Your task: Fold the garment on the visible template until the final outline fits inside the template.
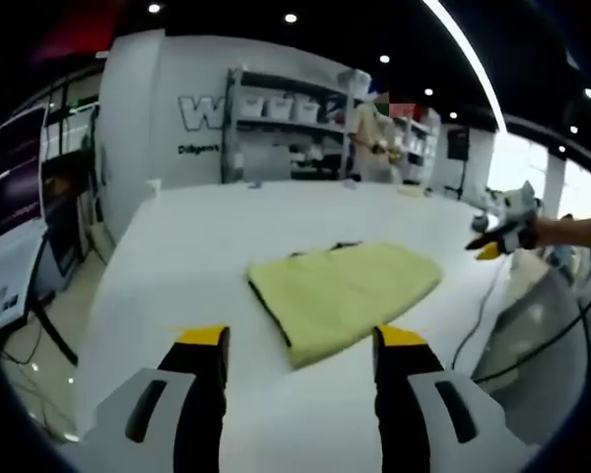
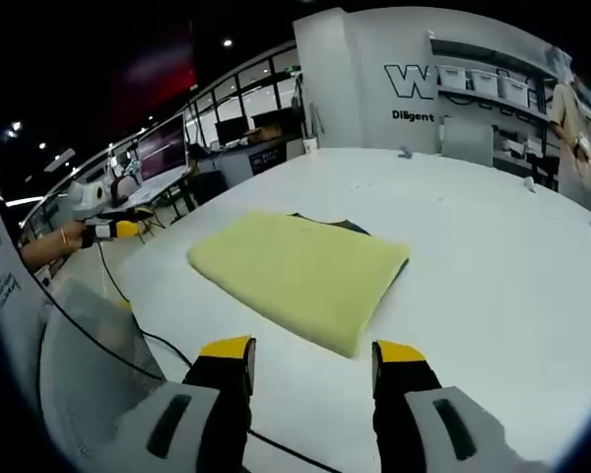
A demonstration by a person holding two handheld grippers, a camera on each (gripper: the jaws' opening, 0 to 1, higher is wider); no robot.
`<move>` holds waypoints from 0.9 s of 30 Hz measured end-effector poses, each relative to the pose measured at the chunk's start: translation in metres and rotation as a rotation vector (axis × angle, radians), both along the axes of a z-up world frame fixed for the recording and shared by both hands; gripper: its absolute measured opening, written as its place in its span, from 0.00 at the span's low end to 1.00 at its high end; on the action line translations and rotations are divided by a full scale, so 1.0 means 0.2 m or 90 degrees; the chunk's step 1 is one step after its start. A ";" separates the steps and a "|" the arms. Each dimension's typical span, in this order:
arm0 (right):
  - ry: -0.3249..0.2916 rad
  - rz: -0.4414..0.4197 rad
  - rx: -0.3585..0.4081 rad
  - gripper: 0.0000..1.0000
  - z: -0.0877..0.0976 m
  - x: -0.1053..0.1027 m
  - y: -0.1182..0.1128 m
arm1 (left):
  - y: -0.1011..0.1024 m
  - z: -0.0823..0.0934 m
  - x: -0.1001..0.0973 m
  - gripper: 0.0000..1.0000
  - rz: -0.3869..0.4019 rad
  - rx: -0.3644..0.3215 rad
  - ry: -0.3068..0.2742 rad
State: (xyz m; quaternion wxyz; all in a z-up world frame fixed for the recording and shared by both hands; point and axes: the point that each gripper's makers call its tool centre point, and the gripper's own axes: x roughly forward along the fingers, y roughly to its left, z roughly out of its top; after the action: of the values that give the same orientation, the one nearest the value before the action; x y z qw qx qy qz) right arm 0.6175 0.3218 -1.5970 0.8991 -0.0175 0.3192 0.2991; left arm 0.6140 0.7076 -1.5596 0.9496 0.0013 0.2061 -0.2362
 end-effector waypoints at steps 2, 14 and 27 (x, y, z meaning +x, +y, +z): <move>-0.002 0.008 -0.007 0.54 -0.01 -0.02 0.00 | 0.00 -0.01 -0.01 0.77 0.000 0.004 0.001; 0.008 0.040 0.004 0.56 0.02 -0.10 0.06 | -0.12 0.06 -0.10 0.92 -0.030 0.021 -0.031; -0.002 0.027 0.042 0.57 0.11 -0.11 0.06 | -0.02 0.06 -0.08 0.94 0.021 0.008 -0.034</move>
State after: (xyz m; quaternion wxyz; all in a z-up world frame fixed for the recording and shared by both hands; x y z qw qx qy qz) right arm 0.5962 0.3333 -1.5755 0.8933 0.0047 0.3071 0.3282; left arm 0.5990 0.7030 -1.5479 0.9585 0.0104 0.1818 -0.2192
